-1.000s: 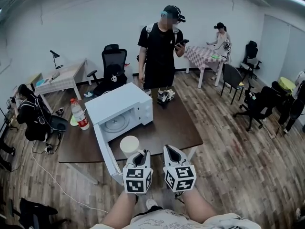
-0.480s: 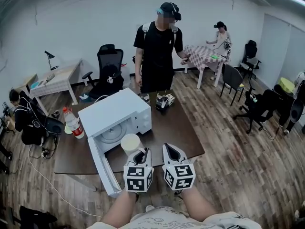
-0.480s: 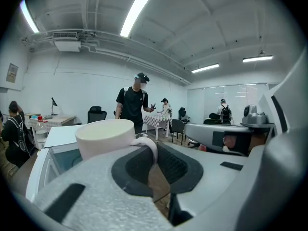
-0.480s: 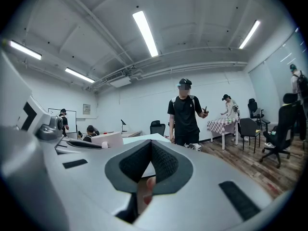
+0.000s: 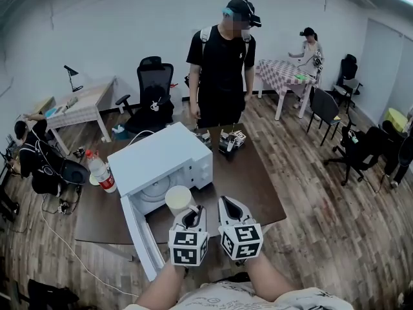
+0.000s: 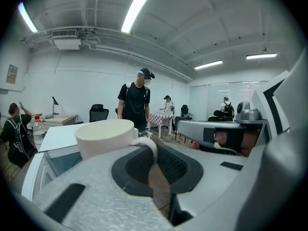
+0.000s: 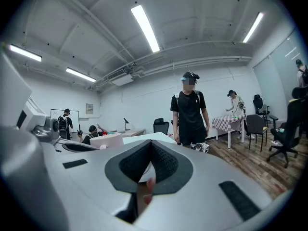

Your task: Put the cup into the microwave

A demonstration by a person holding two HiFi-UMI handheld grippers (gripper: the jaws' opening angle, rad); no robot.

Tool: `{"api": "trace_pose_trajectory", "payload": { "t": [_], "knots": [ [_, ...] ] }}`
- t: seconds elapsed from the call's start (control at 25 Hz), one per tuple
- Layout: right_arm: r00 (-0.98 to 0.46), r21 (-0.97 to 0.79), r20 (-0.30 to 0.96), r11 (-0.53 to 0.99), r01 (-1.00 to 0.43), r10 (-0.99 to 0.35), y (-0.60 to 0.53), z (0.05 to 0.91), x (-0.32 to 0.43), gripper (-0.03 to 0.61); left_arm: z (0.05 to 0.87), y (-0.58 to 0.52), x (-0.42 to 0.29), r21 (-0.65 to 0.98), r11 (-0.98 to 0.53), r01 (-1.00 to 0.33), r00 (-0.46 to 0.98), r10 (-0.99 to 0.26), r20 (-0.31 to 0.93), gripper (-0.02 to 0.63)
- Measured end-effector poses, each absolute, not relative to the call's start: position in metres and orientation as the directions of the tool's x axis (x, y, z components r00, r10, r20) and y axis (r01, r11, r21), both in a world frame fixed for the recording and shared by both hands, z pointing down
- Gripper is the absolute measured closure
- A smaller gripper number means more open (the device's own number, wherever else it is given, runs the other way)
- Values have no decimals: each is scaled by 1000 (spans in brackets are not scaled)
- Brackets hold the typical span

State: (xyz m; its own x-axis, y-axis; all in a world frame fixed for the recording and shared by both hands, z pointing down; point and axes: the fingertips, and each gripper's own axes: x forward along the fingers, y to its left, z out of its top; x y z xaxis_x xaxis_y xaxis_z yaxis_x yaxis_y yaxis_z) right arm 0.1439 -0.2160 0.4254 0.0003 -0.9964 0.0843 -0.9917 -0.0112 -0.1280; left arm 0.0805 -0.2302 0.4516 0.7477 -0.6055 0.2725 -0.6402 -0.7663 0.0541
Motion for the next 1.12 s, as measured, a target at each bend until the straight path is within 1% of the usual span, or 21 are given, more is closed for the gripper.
{"api": "trace_pose_trajectory", "payload": {
  "t": [0.24, 0.6, 1.12],
  "knots": [
    [-51, -149, 96, 37, -988, -994, -249, 437, 155, 568, 463, -253, 88, 51, -739, -672, 718, -633, 290, 577],
    [-195, -144, 92, 181, -973, -977, -305, 441, 174, 569, 486, -293, 107, 50, -643, -764, 624, -718, 307, 577],
    [-422, -171, 141, 398, -901, -895, -365, 480, 149, 569, 544, -341, 88, 73, -492, -868, 484, -802, 350, 577]
  ]
}}
